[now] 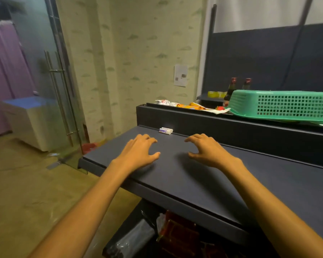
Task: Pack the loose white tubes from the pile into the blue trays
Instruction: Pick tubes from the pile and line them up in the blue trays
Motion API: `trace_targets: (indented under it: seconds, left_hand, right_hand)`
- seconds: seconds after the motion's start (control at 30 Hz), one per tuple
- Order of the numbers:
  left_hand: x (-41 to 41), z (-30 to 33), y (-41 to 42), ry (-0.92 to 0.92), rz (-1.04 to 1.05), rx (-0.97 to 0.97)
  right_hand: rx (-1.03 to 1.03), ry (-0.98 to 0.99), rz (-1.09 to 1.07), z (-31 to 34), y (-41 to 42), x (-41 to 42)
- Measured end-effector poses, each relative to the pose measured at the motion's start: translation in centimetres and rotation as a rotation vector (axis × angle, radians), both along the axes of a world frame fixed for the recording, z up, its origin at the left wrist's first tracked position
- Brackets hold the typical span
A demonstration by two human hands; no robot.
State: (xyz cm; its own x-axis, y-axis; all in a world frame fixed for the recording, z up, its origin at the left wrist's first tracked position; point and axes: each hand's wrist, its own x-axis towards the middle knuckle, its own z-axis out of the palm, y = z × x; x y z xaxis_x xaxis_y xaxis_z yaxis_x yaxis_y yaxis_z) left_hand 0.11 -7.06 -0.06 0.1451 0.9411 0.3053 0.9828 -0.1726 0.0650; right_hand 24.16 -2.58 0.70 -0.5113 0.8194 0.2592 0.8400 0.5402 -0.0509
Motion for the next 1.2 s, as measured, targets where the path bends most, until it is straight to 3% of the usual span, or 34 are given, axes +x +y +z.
trace_targets:
  seconds: [0.3, 0.67, 0.97, 1.2]
  left_hand:
    - [-5.9, 0.9, 12.5, 0.009, -0.22, 0.027]
    - [-5.8, -0.5, 22.8, -0.055, -0.444, -0.09]
    - [-4.6, -1.6, 25.4, -0.108, -0.504, -0.171]
    - [-4.8, -1.8, 25.5, -0.142, -0.498, -0.189]
  right_hand:
    - [-0.001, 0.032, -0.213, 0.9, 7.1, -5.4]
    - [-0.095, 0.039, -0.342, 0.7, 12.8, -7.6]
    - [-0.176, 0.031, -0.246, -0.9, 17.6, -8.9]
    - [-0.103, -0.025, -0.187, -2.3, 19.3, -9.9]
